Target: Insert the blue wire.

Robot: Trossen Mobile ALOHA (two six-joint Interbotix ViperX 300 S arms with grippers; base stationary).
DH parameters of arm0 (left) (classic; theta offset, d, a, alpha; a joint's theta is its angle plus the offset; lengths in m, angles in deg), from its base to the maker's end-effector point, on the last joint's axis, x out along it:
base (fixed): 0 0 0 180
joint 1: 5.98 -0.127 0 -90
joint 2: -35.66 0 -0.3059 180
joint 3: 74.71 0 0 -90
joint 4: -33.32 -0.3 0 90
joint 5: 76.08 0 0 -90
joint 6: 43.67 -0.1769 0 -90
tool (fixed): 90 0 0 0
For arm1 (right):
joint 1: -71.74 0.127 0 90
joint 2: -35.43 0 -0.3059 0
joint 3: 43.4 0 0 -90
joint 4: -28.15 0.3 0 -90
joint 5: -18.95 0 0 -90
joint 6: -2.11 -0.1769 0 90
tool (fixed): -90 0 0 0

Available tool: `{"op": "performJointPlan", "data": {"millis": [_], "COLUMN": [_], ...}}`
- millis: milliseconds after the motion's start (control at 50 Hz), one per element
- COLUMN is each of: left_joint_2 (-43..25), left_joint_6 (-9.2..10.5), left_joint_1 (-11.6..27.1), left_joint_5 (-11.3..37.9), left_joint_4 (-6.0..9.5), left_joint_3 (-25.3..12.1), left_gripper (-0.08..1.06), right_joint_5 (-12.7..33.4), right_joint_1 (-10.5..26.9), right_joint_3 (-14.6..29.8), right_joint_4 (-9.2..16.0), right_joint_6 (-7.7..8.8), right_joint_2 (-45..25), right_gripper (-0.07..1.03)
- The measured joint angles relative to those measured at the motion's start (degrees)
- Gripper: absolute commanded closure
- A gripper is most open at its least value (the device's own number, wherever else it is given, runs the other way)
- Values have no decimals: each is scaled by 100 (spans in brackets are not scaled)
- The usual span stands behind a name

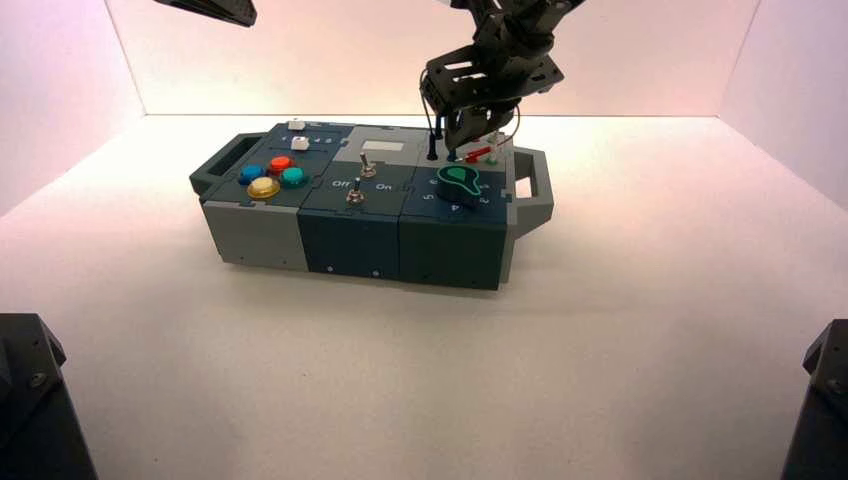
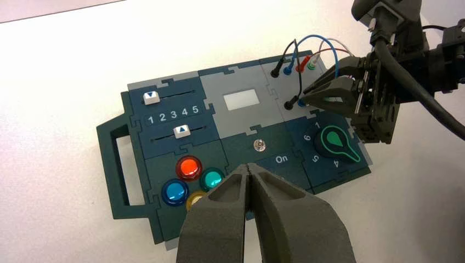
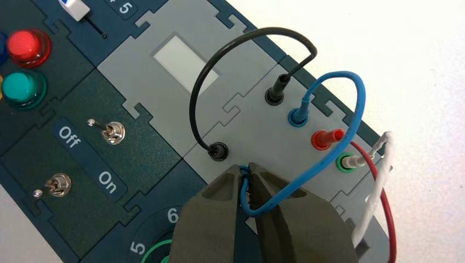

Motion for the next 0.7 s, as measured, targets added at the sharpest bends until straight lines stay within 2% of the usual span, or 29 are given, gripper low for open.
{"op": "performJointPlan", "data": {"millis": [100,260,300,460,700], "left_joint_2": [0,9,18,44,53], "left_joint_6": [0,0,0,-35,-202], "left_joint_1": [0,0,0,0,0], "left_joint_5": [9,0,0,0,-97], "left_joint_4": [0,-9,-9,-26,-53], "left_joint_3": [0,-9,0,0,62], "left_gripper": [101,101,101,101,101], "right_joint_5": [0,114,308,580,1134], "right_joint_1": [0,0,0,26,18], "right_joint_3": [-9,-44,-132,-149,-123], "right_joint_4": [-9,0,0,0,-9], "right_joint_6": [0,9,9,18,18], "right_joint_2": [0,79,141,360,826], "right_gripper": [98,82,78,77,76]}}
